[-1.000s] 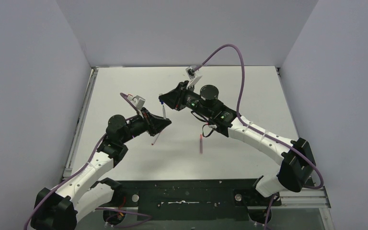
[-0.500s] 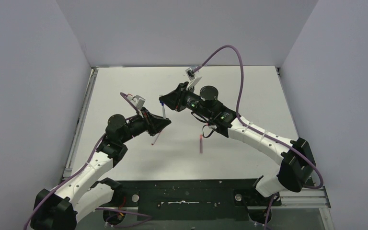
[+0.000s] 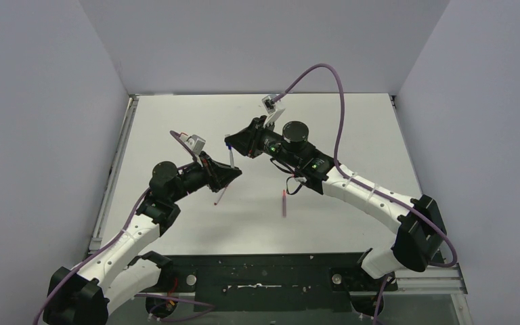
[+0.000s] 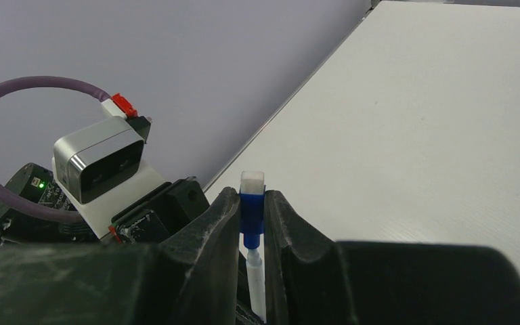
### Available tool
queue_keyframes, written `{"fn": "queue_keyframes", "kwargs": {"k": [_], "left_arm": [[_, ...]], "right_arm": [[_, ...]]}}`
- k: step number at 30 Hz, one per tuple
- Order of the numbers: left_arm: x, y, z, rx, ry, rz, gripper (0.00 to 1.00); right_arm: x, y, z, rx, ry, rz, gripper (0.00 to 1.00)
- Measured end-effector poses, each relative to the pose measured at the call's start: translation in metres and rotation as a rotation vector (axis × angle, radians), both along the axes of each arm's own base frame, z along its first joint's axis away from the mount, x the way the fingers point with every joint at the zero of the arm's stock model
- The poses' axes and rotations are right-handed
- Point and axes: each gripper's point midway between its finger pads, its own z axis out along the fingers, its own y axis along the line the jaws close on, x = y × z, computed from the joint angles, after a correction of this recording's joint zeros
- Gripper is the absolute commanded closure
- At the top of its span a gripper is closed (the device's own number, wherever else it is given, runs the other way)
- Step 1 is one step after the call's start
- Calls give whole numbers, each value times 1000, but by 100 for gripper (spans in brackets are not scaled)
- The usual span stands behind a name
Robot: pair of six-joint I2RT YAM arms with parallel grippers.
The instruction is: Insert the pens into the pen caps
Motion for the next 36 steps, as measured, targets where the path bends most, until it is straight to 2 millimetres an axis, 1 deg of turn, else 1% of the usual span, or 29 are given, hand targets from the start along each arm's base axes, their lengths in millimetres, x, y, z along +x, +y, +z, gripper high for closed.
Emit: {"fn": "queue_keyframes", "kwargs": {"k": [36], "left_arm": [[0, 0, -1, 8, -3, -3, 100]], "right_arm": [[-3, 0, 1, -2, -3, 17, 100]]}}
